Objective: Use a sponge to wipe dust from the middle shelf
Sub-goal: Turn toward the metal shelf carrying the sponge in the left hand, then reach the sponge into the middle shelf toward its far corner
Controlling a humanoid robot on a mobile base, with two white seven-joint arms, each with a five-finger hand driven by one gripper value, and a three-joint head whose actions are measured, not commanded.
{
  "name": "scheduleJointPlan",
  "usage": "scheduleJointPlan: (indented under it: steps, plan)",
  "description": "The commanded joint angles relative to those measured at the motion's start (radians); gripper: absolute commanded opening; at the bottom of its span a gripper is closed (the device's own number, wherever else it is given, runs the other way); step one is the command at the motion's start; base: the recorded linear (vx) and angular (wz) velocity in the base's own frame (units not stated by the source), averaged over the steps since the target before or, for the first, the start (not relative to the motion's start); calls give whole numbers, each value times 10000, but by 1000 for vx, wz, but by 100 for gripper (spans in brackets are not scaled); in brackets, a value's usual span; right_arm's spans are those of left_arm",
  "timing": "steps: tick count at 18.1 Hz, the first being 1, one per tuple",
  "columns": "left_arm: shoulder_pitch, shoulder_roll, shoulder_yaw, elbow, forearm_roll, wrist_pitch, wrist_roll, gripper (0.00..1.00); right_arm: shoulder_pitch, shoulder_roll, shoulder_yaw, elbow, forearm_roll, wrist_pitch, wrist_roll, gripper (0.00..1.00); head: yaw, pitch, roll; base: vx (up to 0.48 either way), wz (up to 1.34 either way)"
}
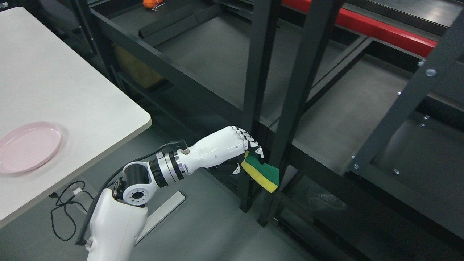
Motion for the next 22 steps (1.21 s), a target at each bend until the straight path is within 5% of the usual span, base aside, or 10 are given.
scheduleJointPlan:
  steps: [1, 10, 22]
  plan:
    - [-374, -151, -1084, 400, -4, -7, 1, 1, -1, -175, -1, -175, 0, 8, 4, 100, 0, 0, 0, -179, -586]
    - [-2398, -151, -2358, 1659, 134, -7, 185, 2, -1, -175, -1, -175, 0, 8, 4, 100, 0, 0, 0, -124, -648]
    - [-5789, -151, -4583, 2056, 2755, 360, 906, 2, -1, -175, -1, -175, 0, 8, 4, 100, 0, -3, 0, 22, -429]
